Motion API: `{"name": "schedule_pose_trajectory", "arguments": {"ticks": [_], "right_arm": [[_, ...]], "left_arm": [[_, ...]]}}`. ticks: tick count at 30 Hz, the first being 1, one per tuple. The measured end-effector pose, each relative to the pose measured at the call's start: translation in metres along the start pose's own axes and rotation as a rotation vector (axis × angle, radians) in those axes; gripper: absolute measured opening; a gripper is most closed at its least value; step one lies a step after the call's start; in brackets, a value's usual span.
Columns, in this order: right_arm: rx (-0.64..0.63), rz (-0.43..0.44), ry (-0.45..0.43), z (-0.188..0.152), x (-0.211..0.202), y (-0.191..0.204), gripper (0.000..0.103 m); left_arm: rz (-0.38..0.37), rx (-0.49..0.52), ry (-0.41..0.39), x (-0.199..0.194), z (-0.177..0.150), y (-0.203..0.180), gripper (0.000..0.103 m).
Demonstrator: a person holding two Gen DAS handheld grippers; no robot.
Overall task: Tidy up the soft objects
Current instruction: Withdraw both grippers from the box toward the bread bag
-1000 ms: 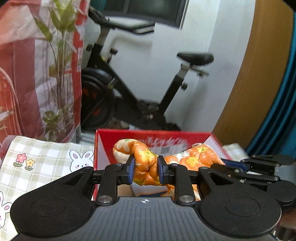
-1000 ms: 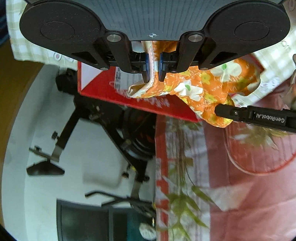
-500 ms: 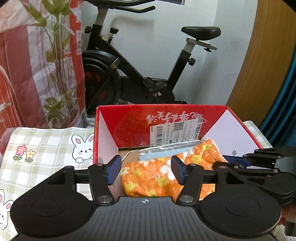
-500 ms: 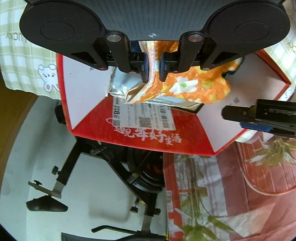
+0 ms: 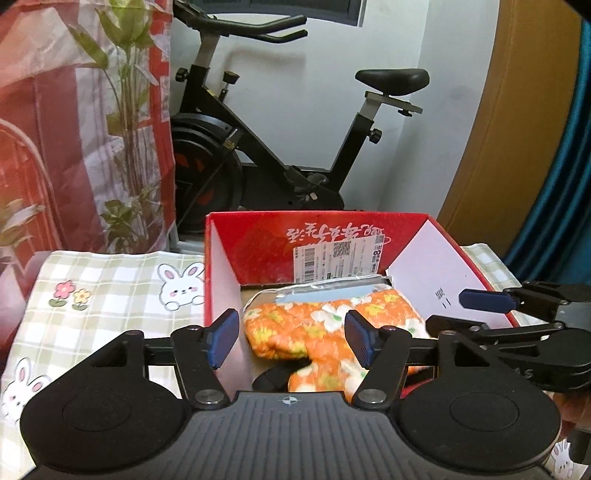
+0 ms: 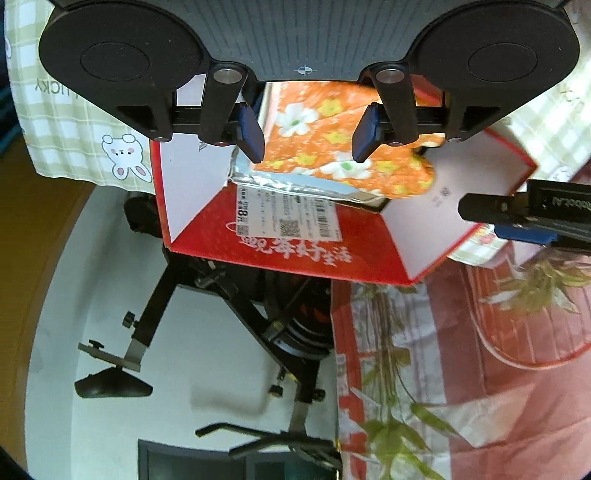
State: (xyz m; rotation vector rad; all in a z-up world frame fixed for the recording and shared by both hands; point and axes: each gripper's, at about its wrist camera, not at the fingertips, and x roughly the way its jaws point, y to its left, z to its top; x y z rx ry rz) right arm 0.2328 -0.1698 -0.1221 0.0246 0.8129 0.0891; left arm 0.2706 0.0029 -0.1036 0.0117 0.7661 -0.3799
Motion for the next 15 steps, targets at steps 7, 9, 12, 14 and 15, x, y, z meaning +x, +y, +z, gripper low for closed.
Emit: {"name": "schedule_pose_trajectory", "arguments": {"ticks": [7,9,12,14,15], "right_arm": [[0.022,0.045,-0.057,-0.020,-0.046,0.013,0.050],[0.032,0.057,-0.061,-0.029,-0.056,0.017,0.050],[0.047,0.076,-0.056,-0.046,-0.067,0.023,0.050],[0.055,0.084,-0.048,-0.058,-0.073,0.028,0.050],[0.060,0.090,-0.041,-0.066,-0.076,0.030,0.050]], "left_arm": [[0.009,-0.010,-0.005,-0.036,-0.025,0.000,0.066],[-0.003,-0.019,0.002,-0.044,-0.036,0.002,0.066],[-0.012,-0.027,0.022,-0.054,-0.055,0.001,0.065],[-0.029,-0.039,0.038,-0.060,-0.071,0.001,0.065],[-0.038,-0.046,0.048,-0.062,-0.077,0.001,0.065]]}}
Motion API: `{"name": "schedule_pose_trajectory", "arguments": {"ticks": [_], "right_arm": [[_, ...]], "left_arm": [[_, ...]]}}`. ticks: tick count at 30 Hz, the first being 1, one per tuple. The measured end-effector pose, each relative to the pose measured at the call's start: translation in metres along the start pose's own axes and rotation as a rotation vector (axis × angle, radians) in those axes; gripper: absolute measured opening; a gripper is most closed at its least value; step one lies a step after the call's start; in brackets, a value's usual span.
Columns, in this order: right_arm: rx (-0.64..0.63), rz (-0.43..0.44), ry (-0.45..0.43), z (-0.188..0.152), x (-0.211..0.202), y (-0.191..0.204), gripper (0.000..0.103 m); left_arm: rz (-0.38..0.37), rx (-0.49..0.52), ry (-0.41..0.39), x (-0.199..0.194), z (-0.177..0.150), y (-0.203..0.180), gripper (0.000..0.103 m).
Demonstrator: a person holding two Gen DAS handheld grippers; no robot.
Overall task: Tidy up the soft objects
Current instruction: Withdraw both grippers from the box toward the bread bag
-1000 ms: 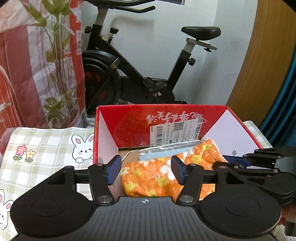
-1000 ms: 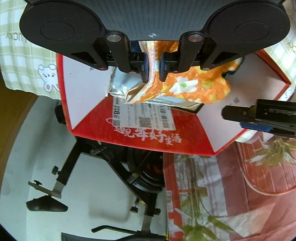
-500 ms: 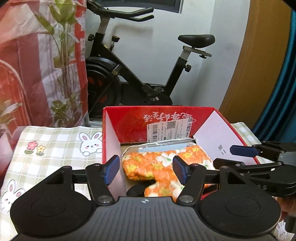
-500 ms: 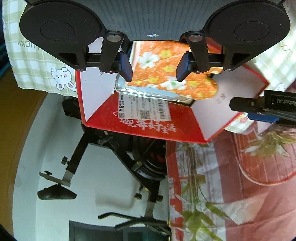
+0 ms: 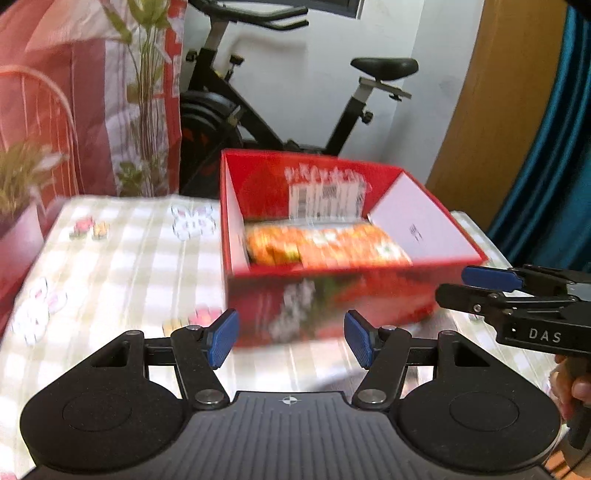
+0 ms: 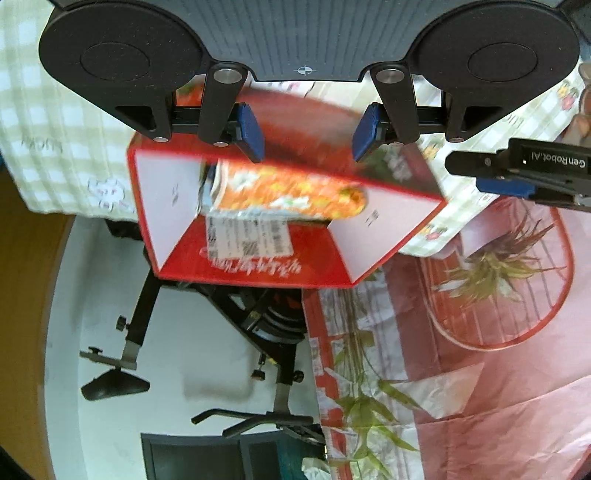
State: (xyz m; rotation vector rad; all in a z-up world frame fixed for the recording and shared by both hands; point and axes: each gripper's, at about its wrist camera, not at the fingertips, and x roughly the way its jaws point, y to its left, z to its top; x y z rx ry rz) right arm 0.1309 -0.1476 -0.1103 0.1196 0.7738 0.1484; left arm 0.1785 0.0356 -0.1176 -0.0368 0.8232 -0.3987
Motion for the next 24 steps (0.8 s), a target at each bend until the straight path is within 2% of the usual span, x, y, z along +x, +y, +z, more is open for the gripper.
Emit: {"name": "schedule_pose_trajectory", "arguments": {"ticks": [10,24], "right_arm": [[0.001,0.034,0.073,-0.056,-0.020,0.022,0.050],[-0.069,0.065,0.099,-0.107,-0.045,0.040,0.055]], "left_arm": [[-0.061,-0.088,0.052,-0.012,-0.056,0.003,0.064],[-0.120,-0.104,0.065,-0.014,-0.087,-0.011,0.063]]}}
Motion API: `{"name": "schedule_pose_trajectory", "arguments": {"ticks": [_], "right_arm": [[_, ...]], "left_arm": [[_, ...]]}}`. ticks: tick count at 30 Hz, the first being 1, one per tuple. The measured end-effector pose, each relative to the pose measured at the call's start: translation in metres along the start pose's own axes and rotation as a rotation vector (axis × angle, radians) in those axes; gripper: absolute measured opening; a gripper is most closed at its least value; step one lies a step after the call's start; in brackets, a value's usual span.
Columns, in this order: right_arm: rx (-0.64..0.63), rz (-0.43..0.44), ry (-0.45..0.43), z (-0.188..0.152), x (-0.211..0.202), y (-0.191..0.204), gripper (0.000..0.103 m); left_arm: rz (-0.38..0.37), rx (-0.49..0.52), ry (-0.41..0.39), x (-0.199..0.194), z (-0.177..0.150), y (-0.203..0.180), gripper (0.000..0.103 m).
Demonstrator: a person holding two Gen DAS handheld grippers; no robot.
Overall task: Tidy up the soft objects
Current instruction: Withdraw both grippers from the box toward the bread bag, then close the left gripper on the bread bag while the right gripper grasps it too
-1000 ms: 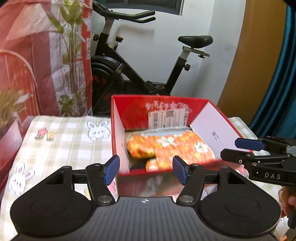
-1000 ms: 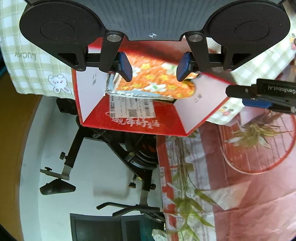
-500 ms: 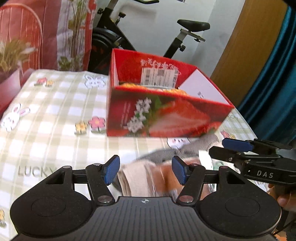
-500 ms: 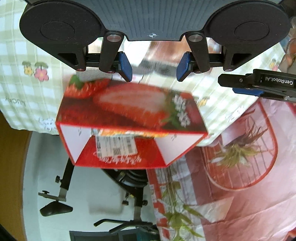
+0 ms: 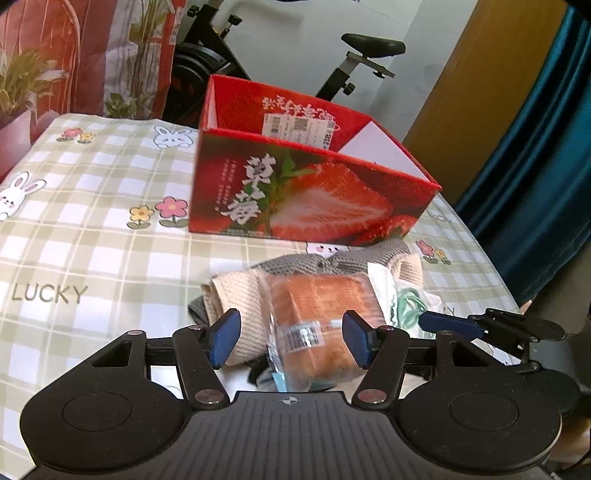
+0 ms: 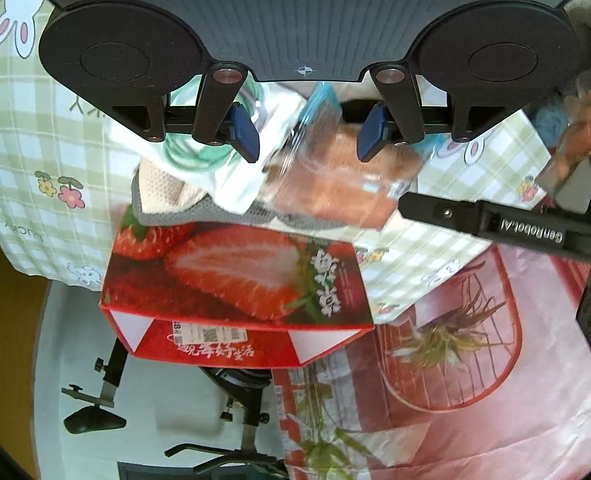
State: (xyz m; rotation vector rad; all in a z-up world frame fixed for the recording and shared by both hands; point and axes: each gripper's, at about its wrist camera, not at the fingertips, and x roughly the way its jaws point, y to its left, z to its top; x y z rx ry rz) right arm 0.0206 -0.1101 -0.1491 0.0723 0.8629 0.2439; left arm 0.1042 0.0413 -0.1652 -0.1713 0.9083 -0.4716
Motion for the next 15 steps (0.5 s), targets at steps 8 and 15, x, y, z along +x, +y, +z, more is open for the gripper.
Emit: {"name": "schedule_pose_trajectory", "arguments": {"ticks": [8,15], "right_arm": [[-0.087,0.025,0.003,-0.003,0.004,0.009,0.061],[-0.135,0.058,0.029,-0.002,0.020,0.015,0.061]], "left_arm": [[-0.031,-0.030,0.037,0.011,-0.006,0.000,0.053],[-0.060,-0.056,0.067,0.020,-0.008,0.004,0.044]]}}
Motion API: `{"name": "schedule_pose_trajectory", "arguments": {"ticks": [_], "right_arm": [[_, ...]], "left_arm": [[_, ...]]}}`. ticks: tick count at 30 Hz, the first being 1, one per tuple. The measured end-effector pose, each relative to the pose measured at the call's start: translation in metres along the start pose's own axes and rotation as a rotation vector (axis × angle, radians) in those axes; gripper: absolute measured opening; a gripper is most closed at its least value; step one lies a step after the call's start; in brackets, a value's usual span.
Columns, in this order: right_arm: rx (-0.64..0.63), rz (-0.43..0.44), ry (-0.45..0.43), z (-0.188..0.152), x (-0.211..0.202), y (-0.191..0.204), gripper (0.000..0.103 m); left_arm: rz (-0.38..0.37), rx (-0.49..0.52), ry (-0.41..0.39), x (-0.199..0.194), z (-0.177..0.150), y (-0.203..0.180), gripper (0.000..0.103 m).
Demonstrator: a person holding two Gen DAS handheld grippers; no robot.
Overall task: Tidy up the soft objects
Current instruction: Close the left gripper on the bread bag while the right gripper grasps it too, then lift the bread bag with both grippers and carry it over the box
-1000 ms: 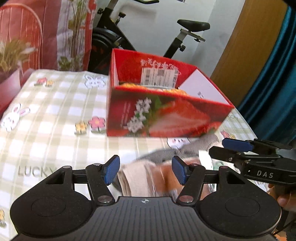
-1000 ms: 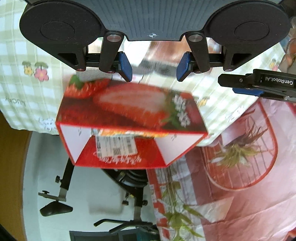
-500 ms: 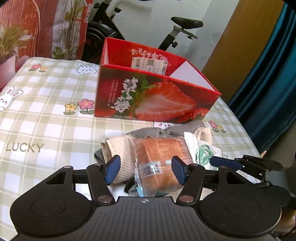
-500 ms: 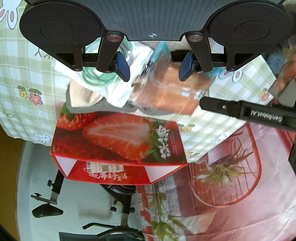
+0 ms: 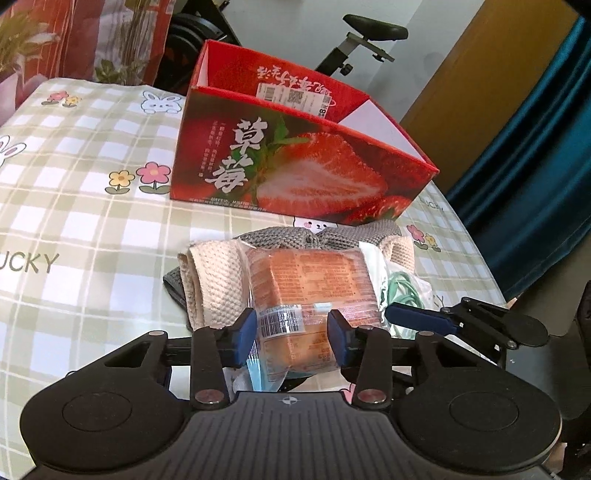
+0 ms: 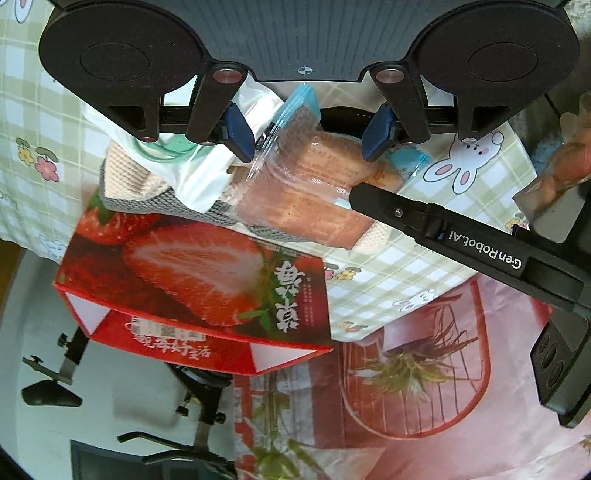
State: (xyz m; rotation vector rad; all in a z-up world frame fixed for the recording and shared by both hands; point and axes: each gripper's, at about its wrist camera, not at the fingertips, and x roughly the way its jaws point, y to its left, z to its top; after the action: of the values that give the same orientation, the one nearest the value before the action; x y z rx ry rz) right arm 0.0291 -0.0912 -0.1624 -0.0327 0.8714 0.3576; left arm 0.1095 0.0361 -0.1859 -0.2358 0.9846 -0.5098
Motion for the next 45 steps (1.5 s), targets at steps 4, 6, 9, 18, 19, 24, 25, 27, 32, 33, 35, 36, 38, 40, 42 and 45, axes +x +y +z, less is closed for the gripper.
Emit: {"name": "schedule_pose_trajectory", "arguments": {"ticks": [4,6,9,18,19,24,25,27,32,33,35,36,38,40,42,45], "right_arm": [[-0.041,0.010,0.008,0.002,0.006,0.003,0.061],[-0.053,0.012,0.008,0.002,0.008,0.005,0.061],[-0.056,0.022,0.006,0.004,0.009,0.004,0.060],[-0.063,0.037,0.010,0.005,0.012,0.001,0.058],[-0.063,0.037,0.010,0.005,0.013,0.001,0.058],[-0.070,0.034,0.013,0.006,0.014,0.002,0.058],[-0.070,0.034,0.014,0.005,0.014,0.002,0.058],[-0.067,0.035,0.016,0.005,0.015,0.001,0.058],[-0.069,0.036,0.018,0.005,0.016,0.000,0.058],[-0.070,0.035,0.020,0.005,0.016,0.000,0.058],[-0.069,0.035,0.023,0.004,0.018,0.000,0.058],[-0.066,0.036,0.023,0.004,0.018,-0.001,0.058],[-0.058,0.039,0.021,0.004,0.019,-0.001,0.058],[-0.049,0.047,0.019,0.006,0.018,-0.002,0.055],[-0.056,0.050,0.014,0.009,0.016,0.001,0.052],[-0.065,0.047,-0.004,0.014,0.013,0.002,0.051]], "left_arm": [[-0.007,-0.016,0.007,0.003,0.001,0.004,0.044],[-0.008,-0.023,0.010,0.005,0.002,0.006,0.044],[-0.010,-0.029,0.006,0.005,0.003,0.008,0.045],[-0.025,-0.030,0.004,0.005,0.006,0.011,0.046],[-0.024,-0.031,0.004,0.005,0.006,0.011,0.046],[-0.028,-0.027,0.001,0.004,0.007,0.011,0.046],[-0.025,-0.024,-0.005,0.003,0.007,0.011,0.050],[-0.015,-0.025,-0.017,0.000,0.008,0.011,0.055],[-0.035,-0.058,0.002,0.005,0.008,0.018,0.055],[-0.048,-0.066,0.011,0.008,0.007,0.019,0.055],[-0.065,-0.085,0.023,0.013,0.005,0.021,0.054],[-0.075,-0.099,0.025,0.014,0.004,0.023,0.054],[-0.098,-0.120,0.021,0.015,0.004,0.027,0.047],[-0.100,-0.117,0.015,0.013,0.004,0.026,0.044],[-0.098,-0.089,0.004,0.009,0.006,0.021,0.041],[-0.088,-0.060,-0.016,0.003,0.009,0.016,0.041]]}}
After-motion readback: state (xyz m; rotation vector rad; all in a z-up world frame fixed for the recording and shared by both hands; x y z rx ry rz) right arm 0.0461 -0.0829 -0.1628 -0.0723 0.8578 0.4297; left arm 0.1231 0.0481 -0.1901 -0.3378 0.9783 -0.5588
